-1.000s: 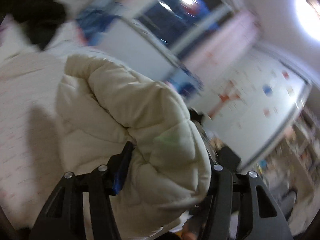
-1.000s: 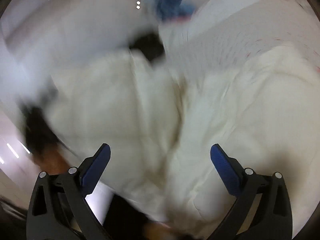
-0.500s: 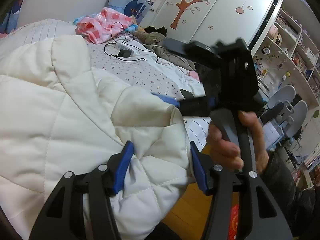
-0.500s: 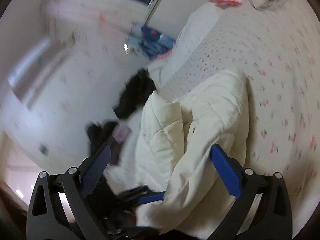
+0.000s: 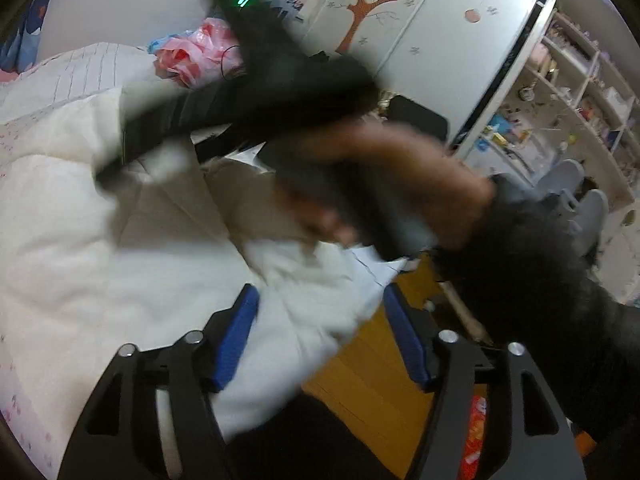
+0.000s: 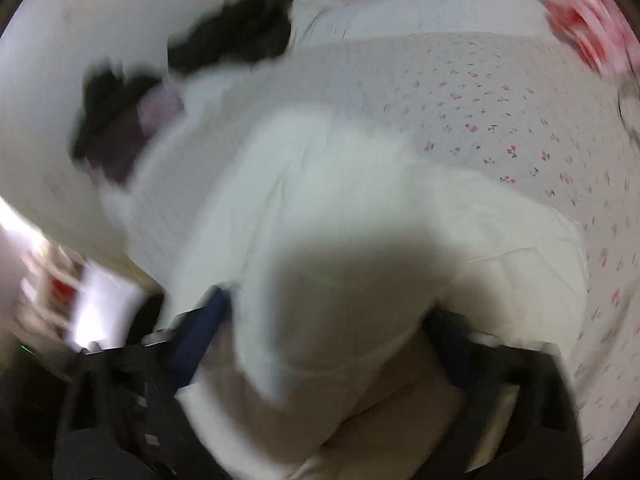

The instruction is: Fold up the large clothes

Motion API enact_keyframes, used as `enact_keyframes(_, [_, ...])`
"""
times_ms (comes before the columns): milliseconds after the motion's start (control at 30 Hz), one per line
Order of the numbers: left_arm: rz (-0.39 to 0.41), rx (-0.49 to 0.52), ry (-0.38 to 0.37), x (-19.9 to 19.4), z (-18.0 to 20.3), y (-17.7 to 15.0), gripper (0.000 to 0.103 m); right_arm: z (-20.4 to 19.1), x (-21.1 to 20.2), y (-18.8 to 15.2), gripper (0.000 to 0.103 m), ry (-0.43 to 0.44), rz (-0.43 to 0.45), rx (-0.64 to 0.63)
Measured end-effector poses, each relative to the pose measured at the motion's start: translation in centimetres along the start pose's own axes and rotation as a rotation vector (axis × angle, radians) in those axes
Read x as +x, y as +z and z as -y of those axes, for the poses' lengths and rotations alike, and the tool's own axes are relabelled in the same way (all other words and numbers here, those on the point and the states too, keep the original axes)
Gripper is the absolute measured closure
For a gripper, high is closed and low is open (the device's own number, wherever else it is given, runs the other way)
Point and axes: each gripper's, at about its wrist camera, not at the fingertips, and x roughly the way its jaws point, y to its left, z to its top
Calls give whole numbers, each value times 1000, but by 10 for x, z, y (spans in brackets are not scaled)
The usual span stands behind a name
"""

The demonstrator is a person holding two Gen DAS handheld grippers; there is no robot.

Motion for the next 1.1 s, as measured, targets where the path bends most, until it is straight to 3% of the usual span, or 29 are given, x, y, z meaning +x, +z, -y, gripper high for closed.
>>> enact_keyframes(33, [11,-5,-3,-17,-1,-5,28,-5,0,-3,63,-22,38,-21])
enact_keyframes(133, [58,-77,20,-62,-24,-14,28,-25,-19,-16,81,-75,154,-64])
enact_keyframes(233, [147,-209,109,-100,-66,-8,25,-44,-56,-34,83,-118,264,-97])
enact_keyframes(367, [201,-395,144,-109,-112,-3,22,-15,-61,-67,82,-210,269,-1])
enact_keyframes(433, [162,-459,131,-87,-129,-5,19,21,-42,-94,79,-208,255,110])
enact_keyframes(500, [75,-528,119,-60,-150,-12,19,61,-33,-117,71,-102,301,261])
enact_keyframes(567, [-6,-572,79,-31,-162,-19,19,73,-43,-124,63,-28,339,329])
enact_keyframes(667, [-3,-584,76,-19,-162,-23,9,65,-67,-133,44,-114,374,336])
enact_keyframes(700, [-3,-590,64,-17,-163,-23,7,61,-72,-139,37,-189,372,341])
enact_keyframes(767, [-5,-612,44,-9,-166,-21,7,56,-64,-144,32,-239,360,346])
enact_keyframes(833, [-12,-579,81,1,-158,-13,7,62,-45,-149,30,-213,363,399])
enact_keyframes(900, [11,-472,148,-4,-138,-4,11,71,-37,-151,29,-146,429,447])
enact_keyframes(967, [72,-310,230,-18,-115,12,20,68,-32,-135,31,-92,488,434])
enact_keyframes(1100, [138,-205,337,-53,-115,39,24,52,-11,-83,34,8,536,358])
